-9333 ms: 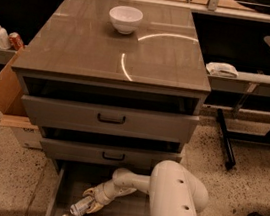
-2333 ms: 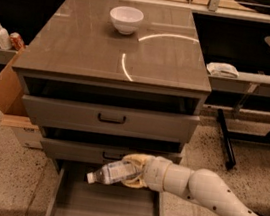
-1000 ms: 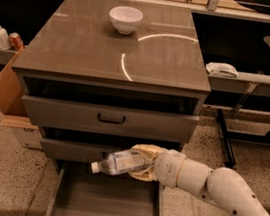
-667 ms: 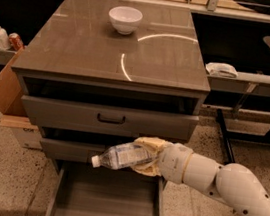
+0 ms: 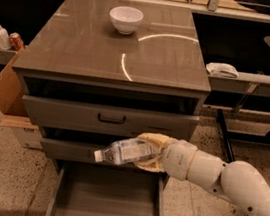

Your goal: Pick blue plastic bottle from bottom drawer and place on counter

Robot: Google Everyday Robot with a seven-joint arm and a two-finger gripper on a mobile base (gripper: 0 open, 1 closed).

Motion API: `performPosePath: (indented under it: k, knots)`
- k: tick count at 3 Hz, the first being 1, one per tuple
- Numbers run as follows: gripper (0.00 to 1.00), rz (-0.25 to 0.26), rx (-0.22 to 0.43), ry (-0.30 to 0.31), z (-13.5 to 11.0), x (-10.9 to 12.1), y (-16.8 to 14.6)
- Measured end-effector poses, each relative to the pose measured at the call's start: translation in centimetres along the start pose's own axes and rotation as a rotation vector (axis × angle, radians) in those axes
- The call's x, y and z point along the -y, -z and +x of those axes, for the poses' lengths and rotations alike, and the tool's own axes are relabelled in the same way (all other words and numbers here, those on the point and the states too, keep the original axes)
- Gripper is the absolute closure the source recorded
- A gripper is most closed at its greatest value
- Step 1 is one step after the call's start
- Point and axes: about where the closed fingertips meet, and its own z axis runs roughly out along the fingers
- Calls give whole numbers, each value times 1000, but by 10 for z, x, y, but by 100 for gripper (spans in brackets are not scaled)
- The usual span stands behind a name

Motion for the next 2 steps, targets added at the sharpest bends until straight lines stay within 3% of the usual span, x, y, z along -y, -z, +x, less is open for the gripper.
performPosePath:
  k: [1, 2]
  knots:
    - [100, 36, 20, 17, -4, 36, 10]
    - [100, 71, 21, 71, -14, 86, 21]
